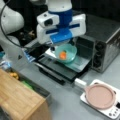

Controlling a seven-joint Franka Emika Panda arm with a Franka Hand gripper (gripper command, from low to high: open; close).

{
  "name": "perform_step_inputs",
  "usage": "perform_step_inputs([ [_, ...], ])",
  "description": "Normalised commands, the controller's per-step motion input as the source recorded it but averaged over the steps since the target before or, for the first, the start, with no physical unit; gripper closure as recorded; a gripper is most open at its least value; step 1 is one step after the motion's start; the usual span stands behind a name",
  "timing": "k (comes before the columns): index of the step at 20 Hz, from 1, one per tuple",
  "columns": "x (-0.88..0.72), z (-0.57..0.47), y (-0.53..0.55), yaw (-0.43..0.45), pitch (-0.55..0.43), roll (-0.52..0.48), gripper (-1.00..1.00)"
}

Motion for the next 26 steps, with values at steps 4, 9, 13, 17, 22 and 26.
perform_step_inputs([
  [4, 0.14, 0.02, -0.06, 0.5, 0.196, -0.149, -1.0],
  [9, 0.11, 0.01, -0.1, 0.489, 0.164, -0.125, -1.0],
  [13, 0.1, 0.06, -0.16, 0.411, 0.135, -0.061, -1.0],
  [17, 0.14, 0.05, -0.14, 0.291, 0.12, -0.074, -1.0],
  [22, 0.23, 0.04, -0.08, 0.196, 0.111, -0.08, -1.0],
  [26, 0.29, 0.07, -0.01, 0.097, 0.11, -0.063, -1.0],
])
